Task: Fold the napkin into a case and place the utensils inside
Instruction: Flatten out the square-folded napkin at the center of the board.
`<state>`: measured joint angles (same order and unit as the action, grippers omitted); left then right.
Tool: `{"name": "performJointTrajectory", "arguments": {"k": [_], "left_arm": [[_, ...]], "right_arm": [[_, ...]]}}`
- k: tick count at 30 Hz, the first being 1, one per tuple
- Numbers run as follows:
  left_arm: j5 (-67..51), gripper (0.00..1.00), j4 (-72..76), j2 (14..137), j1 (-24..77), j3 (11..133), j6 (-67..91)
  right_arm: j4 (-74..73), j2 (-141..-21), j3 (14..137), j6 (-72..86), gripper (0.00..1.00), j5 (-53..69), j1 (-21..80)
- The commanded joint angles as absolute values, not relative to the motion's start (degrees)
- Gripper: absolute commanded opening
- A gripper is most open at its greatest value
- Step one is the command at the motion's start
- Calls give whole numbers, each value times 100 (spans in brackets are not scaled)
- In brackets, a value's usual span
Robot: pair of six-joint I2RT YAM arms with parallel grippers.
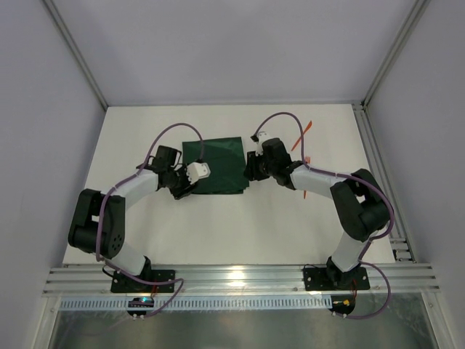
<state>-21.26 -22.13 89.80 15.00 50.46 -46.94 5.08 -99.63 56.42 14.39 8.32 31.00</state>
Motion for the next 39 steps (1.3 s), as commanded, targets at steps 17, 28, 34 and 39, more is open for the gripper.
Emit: {"name": "performJointTrajectory", "arguments": {"k": [17, 28, 34, 39], "left_arm": [[-1679, 0, -1951, 8623, 1503, 5027, -4570], [-1722, 0, -2197, 8543, 1266, 5071, -4896], [-1784, 6, -2311, 8771, 1151, 4983, -5089], [-1749, 21, -2268, 9000, 1160, 5001, -5080]], "right_arm": [[668, -9870, 5625, 1644, 40, 958, 3120], [440, -10002, 5827, 1635, 40, 1107, 3120], [220, -10125, 6178, 1591, 40, 1046, 3103], [35, -10432, 6740, 1845, 40, 967, 2936]]}}
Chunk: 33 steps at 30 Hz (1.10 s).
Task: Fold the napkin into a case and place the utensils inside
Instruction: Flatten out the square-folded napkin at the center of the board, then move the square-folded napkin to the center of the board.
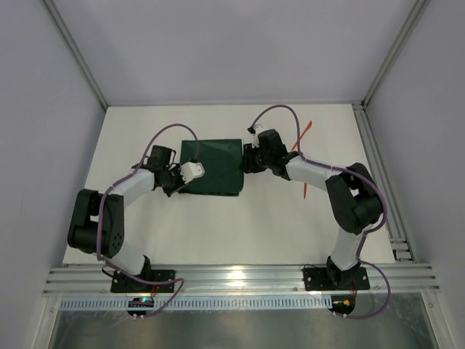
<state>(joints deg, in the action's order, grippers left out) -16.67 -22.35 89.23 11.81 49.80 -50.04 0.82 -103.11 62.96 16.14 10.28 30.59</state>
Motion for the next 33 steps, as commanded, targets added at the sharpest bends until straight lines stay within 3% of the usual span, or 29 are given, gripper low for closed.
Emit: {"name": "performJointTrajectory", "arguments": {"k": [1, 8, 15, 18, 19, 23, 33], "left_arm": [[-1723, 22, -2276, 9009, 1151, 5010, -5071], [-2687, 41, -3250, 8737, 607, 5562, -5185], [-3339, 46, -5122, 8815, 264, 6362, -5941], [-3095, 46, -4538, 8973, 237, 6363, -5084], [-2937, 45, -3735, 9017, 237, 6381, -4636], [-2338, 45, -2437, 9586, 229, 6923, -2063], [-1670, 46, -2153, 11142, 229, 8391, -449]], "right_arm": [[-130, -10494, 6846, 1880, 40, 967, 2892], [-386, -11425, 8267, 2355, 46, 1362, 2435], [-1054, -12971, 10237, 2672, 50, 2047, 2180], [-1300, -13481, 10836, 2865, 51, 2066, 2180], [-1362, -13569, 10924, 2909, 51, 2057, 2171], [-1327, -13807, 11030, 3146, 53, 2197, 2180], [-1371, -13896, 11074, 3217, 53, 1697, 2171]]}}
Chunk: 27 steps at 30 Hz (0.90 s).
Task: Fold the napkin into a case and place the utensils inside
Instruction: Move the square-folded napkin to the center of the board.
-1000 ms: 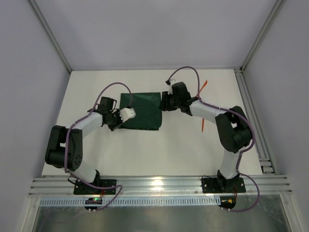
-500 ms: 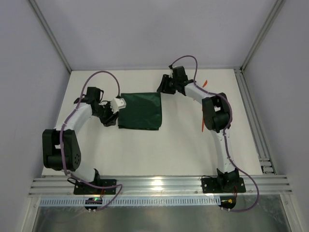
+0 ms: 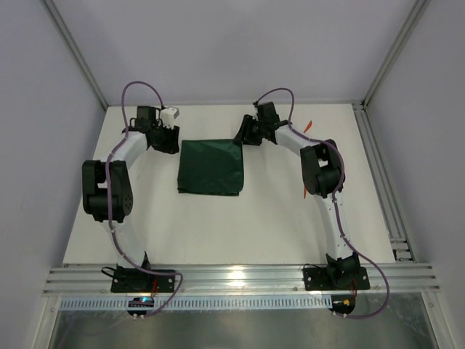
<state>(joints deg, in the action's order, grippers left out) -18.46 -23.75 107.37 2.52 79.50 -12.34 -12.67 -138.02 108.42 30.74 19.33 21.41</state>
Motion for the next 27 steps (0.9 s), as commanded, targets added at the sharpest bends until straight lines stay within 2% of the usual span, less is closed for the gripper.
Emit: {"name": "performJointTrajectory", "arguments": {"k": [1, 6, 10, 12, 21, 24, 27], "left_arm": [[-1635, 46, -2188, 11284, 229, 8524, -396], [-1696, 45, -2496, 11996, 290, 9236, -202], [-1661, 45, -2461, 12199, 378, 9334, -167], [-1670, 44, -2513, 12278, 413, 9369, -158], [-1731, 22, -2935, 12419, 492, 9369, -334], [-1679, 12, -3181, 12358, 571, 9299, -632], [-1748, 7, -3095, 12095, 650, 8845, -895]], "right_arm": [[-1354, -13904, 11092, 3269, 51, 1635, 2171], [-1389, -13939, 11162, 3366, 42, 1468, 2171], [-1380, -13931, 11162, 3436, 33, 1389, 2188], [-1389, -13922, 11162, 3454, 25, 1371, 2180], [-1082, -13711, 10714, 3524, 4, 1529, 2180], [-723, -13396, 10006, 3594, 4, 1591, 2206], [-161, -12852, 9058, 3682, 4, 1564, 2241]]}}
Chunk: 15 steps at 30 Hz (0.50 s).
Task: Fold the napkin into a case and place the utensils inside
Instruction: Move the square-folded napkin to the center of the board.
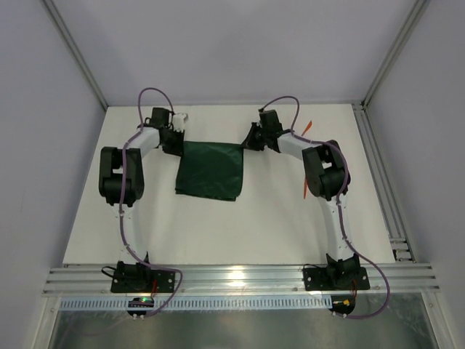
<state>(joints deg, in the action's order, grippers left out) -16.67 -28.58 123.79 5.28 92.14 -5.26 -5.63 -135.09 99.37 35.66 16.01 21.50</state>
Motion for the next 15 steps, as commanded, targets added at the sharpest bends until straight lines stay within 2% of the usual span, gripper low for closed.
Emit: {"name": "performJointTrajectory", "arguments": {"k": [1, 8, 13, 14, 15], "left_arm": [[-1801, 6, -3033, 12007, 668, 8703, -957], [-2004, 4, -3146, 11295, 694, 7770, -1362], [-1890, 8, -3129, 10837, 694, 7296, -1765], [-1907, 8, -3129, 10793, 694, 7286, -1819], [-2125, 10, -3146, 10784, 703, 7312, -1898]], "right_arm": [[-54, -12710, 8835, 3709, 4, 1573, 2259], [983, -11313, 6691, 3910, 4, 1591, 2469], [1538, -10539, 5303, 4104, 4, 1521, 2663], [1573, -10347, 5161, 4139, 7, 1442, 2689], [1547, -10275, 5055, 4122, 15, 1407, 2689]]}}
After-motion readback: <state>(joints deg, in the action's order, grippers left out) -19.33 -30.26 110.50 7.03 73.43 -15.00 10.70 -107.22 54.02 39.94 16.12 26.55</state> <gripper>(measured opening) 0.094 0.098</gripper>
